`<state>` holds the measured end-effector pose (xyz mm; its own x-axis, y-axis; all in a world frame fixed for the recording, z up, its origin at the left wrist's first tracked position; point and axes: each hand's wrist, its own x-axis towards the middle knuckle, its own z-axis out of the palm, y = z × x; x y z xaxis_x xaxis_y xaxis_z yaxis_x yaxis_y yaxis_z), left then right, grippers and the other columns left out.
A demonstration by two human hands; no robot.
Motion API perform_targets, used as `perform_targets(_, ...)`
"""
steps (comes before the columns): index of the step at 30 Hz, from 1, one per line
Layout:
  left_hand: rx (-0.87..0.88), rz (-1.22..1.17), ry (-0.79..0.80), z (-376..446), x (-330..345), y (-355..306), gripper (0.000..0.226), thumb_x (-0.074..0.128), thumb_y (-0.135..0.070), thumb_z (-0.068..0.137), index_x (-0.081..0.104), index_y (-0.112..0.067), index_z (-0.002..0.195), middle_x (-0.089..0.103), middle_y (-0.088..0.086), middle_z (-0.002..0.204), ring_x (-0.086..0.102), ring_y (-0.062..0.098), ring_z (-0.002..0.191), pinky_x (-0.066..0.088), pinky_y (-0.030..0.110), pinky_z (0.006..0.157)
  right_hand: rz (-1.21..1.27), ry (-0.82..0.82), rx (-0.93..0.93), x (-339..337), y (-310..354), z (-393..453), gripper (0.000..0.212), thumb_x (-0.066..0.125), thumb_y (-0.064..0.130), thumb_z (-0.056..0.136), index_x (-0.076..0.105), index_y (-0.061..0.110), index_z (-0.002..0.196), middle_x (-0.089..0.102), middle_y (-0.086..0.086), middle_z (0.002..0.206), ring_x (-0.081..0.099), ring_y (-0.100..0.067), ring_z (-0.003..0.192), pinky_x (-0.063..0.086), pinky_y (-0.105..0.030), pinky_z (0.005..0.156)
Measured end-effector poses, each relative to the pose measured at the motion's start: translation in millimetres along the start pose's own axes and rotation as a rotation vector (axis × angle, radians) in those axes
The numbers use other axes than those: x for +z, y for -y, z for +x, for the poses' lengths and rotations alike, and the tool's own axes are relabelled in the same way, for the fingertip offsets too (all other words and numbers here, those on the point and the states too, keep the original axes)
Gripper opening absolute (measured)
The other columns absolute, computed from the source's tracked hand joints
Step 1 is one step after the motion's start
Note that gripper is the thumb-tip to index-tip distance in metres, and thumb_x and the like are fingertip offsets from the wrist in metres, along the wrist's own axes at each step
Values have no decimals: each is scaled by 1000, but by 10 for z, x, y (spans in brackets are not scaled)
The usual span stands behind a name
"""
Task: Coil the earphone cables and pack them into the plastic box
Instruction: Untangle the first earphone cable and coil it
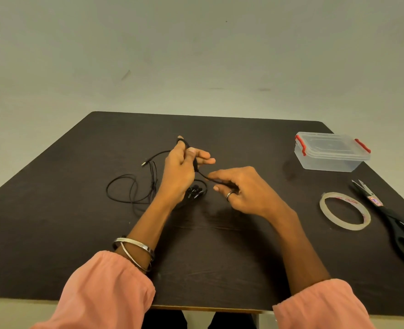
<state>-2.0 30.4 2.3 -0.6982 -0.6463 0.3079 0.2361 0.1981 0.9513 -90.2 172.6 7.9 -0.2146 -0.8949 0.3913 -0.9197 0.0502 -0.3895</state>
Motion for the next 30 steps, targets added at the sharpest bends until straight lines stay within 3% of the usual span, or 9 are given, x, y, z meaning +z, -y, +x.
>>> perform_targets(6, 237, 593, 296, -24, -21, 44, 32, 31, -12, 101, 41, -2, 130, 72, -7, 82, 70, 9, 78, 53, 33, 85, 47, -289, 64, -159, -82, -38, 7, 74, 21, 78, 75, 17, 85, 67, 2, 72, 59, -12, 62, 49, -33, 57)
perform_targets(11, 70, 457, 629, -125, 34, -43, 29, 30, -9, 103, 46, 4, 124, 66, 0, 75, 54, 11, 49, 49, 23, 60, 309, -460, 203, -347, -134, -133, 24, 83, 22, 68, 73, 15, 88, 69, -2, 83, 63, -21, 70, 54, -35, 66)
perform_targets(14, -11, 302, 656, -154, 36, -116, 28, 32, -19, 104, 59, -16, 107, 54, -1, 63, 48, 14, 55, 49, 30, 57, 436, -456, 299, -441, -244, -189, 28, 80, 16, 70, 71, 19, 96, 71, -7, 87, 65, -29, 76, 58, -36, 73)
perform_targets(16, -3, 290, 691, -142, 0, -118, 37, 35, -32, 103, 65, -28, 82, 46, -2, 60, 50, 22, 66, 49, 43, 60, 494, -491, 336, -477, -318, -213, 24, 76, 5, 75, 71, 16, 96, 72, -1, 83, 67, -14, 75, 56, -26, 75)
perform_targets(21, -38, 270, 648, -144, -21, -127, 42, 47, -29, 98, 52, -6, 132, 35, -15, 59, 31, 6, 51, 32, 9, 56, 458, -594, 395, -471, -341, -221, 18, 68, 2, 84, 70, 16, 95, 70, 2, 87, 61, 0, 74, 51, -15, 64)
perform_targets(22, -36, 260, 632, -143, -26, -126, 42, 50, -27, 98, 51, -5, 133, 31, -17, 57, 44, -9, 52, 31, 5, 59, 450, -612, 403, -464, -338, -219, 18, 67, 2, 85, 71, 17, 95, 70, 3, 89, 61, -2, 75, 52, -17, 62)
perform_targets(23, -40, 229, 619, -143, -38, -126, 44, 54, -32, 96, 52, -7, 133, 27, -18, 57, 22, 13, 80, 52, 32, 72, 458, -641, 415, -462, -337, -218, 18, 66, 3, 86, 71, 18, 94, 70, 4, 90, 61, -3, 74, 53, -18, 60)
perform_targets(24, -50, 194, 599, -134, -58, -117, 49, 58, -40, 92, 54, -11, 131, 27, -17, 56, 19, 15, 55, 26, 35, 46, 477, -681, 428, -468, -337, -218, 19, 66, 3, 86, 71, 20, 93, 70, 6, 91, 61, -2, 72, 54, -18, 57)
perform_targets(30, -70, 80, 435, -56, -73, -49, 27, 56, -30, 92, 65, -21, 115, 31, -5, 55, 16, 17, 50, 15, 30, 45, 421, -765, 603, -433, -414, -228, 11, 64, 11, 89, 72, 17, 95, 69, 1, 87, 58, -6, 68, 51, -21, 58)
